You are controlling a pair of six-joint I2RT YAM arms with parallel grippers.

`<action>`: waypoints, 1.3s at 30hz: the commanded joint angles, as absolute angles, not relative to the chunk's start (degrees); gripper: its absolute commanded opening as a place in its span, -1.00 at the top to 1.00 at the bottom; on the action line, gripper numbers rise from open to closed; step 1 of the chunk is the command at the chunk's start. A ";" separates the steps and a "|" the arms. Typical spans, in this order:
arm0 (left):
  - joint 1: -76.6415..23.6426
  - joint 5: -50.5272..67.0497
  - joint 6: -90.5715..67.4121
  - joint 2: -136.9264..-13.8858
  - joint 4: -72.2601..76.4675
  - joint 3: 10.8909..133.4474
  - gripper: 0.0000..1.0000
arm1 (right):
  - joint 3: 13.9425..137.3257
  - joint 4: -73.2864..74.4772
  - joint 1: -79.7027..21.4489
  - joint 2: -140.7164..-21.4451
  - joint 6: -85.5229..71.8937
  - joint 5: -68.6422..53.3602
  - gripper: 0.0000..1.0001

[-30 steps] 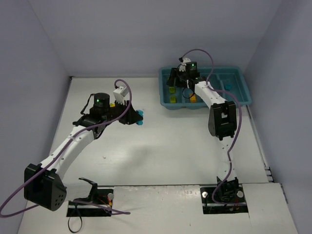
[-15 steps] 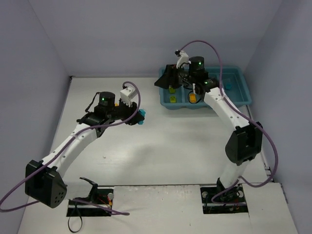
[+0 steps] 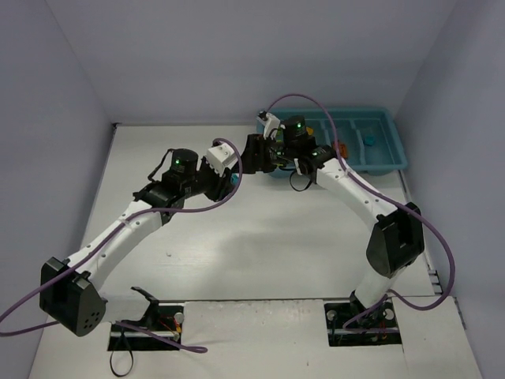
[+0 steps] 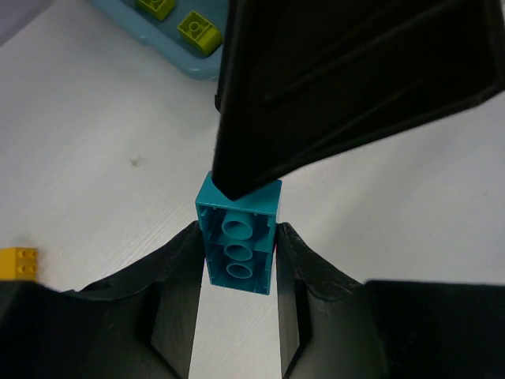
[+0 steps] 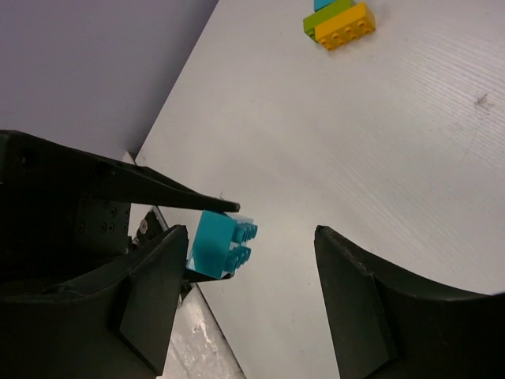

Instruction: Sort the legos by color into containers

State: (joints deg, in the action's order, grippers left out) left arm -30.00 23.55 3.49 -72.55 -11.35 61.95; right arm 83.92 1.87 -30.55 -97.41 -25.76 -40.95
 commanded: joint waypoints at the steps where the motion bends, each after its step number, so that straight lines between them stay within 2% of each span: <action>1: -30.50 20.66 7.03 -71.81 -9.05 65.83 0.85 | 83.68 -0.53 -31.64 -94.57 -26.72 -41.22 -0.22; 14: -30.94 20.83 7.65 -73.74 -10.10 67.23 0.85 | 82.97 -0.26 -33.75 -94.22 -25.84 -42.80 -0.13; 17: -30.94 21.09 7.38 -73.92 -9.50 67.33 0.85 | 82.62 -0.26 -33.92 -94.31 -25.49 -42.89 -0.02; 20: -31.03 21.27 7.12 -73.92 -9.32 67.67 0.85 | 82.27 -0.26 -34.10 -94.48 -25.31 -43.15 0.14; 22: -31.02 21.27 7.12 -74.00 -9.40 67.76 0.85 | 82.27 -0.26 -34.10 -94.75 -25.05 -43.24 0.36; 23: -30.94 21.36 7.12 -74.00 -9.32 67.85 0.85 | 82.27 1.30 -34.10 -94.83 -24.87 -43.16 0.48; 24: -30.94 21.36 7.21 -74.18 -9.40 67.85 0.85 | 82.35 1.58 -34.10 -94.92 -24.61 -42.98 0.72; 26: -30.94 21.09 7.21 -74.18 -9.58 67.85 0.85 | 82.79 2.19 -34.01 -95.27 -24.17 -43.07 1.00; 28: -30.94 21.18 7.21 -74.18 -9.58 67.68 0.85 | 83.40 2.63 -34.01 -95.89 -23.73 -43.15 1.00; 31: -31.03 20.48 7.12 -74.27 -9.76 67.41 0.69 | 84.02 3.78 -33.49 -96.33 -22.33 -41.15 1.00; 32: -31.03 20.30 6.86 -74.09 -9.84 67.24 0.47 | 84.11 4.21 -33.14 -96.33 -21.89 -40.26 1.00; 33: -30.94 19.78 6.59 -74.09 -9.67 67.06 0.03 | 84.11 4.31 -32.70 -96.24 -21.54 -39.47 1.00; 35: -30.94 18.81 5.37 -73.65 -9.32 66.27 -0.37 | 84.11 4.48 -30.59 -95.98 -20.75 -37.45 1.00; 37: -30.94 17.32 4.22 -73.39 -9.23 65.57 -0.59 | 84.02 4.66 -27.53 -95.80 -20.39 -35.61 1.00; 39: -30.85 16.88 2.64 -73.04 -9.40 65.13 -0.67 | 83.85 4.57 -24.97 -95.19 -19.69 -31.04 1.00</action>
State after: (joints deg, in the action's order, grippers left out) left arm -30.89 18.65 4.95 -74.94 -12.93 63.96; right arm 82.11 5.85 -29.21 -97.38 -21.67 -37.01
